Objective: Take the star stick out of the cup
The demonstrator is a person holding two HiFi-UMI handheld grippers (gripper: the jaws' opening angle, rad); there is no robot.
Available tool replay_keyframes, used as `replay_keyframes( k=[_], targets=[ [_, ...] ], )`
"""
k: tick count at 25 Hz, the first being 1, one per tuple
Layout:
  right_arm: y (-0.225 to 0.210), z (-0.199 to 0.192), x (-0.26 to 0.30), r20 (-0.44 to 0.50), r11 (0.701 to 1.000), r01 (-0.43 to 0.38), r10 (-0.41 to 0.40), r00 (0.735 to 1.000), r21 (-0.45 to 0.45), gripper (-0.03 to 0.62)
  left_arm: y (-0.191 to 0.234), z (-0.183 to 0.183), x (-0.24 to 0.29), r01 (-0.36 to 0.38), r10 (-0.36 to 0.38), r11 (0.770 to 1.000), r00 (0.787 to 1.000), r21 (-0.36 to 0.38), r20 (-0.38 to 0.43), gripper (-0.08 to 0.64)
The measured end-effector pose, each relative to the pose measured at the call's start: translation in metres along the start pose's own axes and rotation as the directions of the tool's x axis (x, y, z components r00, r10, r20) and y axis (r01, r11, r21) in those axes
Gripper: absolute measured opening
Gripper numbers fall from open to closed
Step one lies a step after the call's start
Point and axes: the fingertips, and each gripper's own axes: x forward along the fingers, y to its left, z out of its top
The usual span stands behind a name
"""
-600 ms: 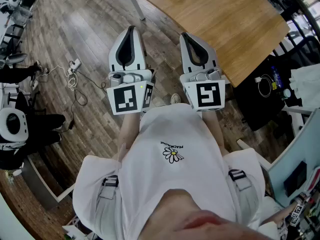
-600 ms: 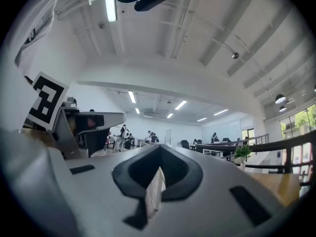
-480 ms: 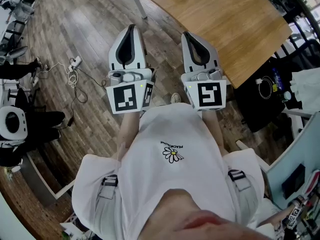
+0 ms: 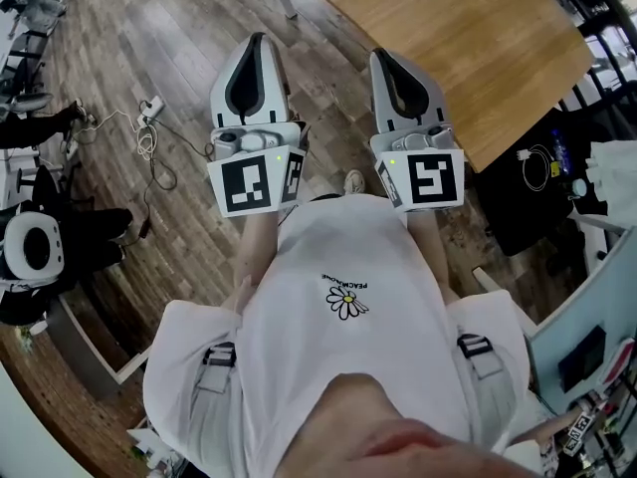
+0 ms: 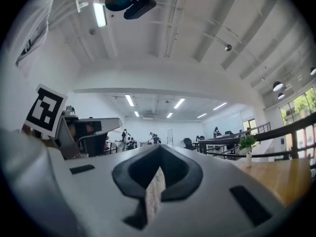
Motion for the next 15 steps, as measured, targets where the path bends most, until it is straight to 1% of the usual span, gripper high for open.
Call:
replay_keyframes(
  k=[5, 8, 12, 15],
  targets=[
    [-0.008, -0.012, 0.010, -0.019, 0.999, -0.005, 0.005, 1.000, 0.034, 0.005, 0.009, -0.015, 0.012, -0.017, 0.017, 1.000, 1.000, -0.002, -0.016, 0.015],
    [-0.011, -0.018, 0.021, -0.021, 0.999, -0.017, 0.018, 1.000, 0.033, 0.005, 0.028, -0.016, 0.019, -0.059, 0.059, 0.998, 0.998, 0.011, 0.000, 0.015],
    [-0.001, -0.022, 0.027, -0.037, 0.998, -0.043, 0.044, 0.998, 0.045, 0.005, 0.055, -0.011, 0.011, -0.127, 0.127, 0.992, 0.992, 0.012, 0.010, 0.015],
    [0.003, -0.021, 0.030, -0.031, 0.998, -0.054, 0.055, 0.998, 0.036, 0.005, 0.063, -0.011, 0.011, -0.136, 0.136, 0.991, 0.990, 0.009, 0.020, 0.015]
  ],
)
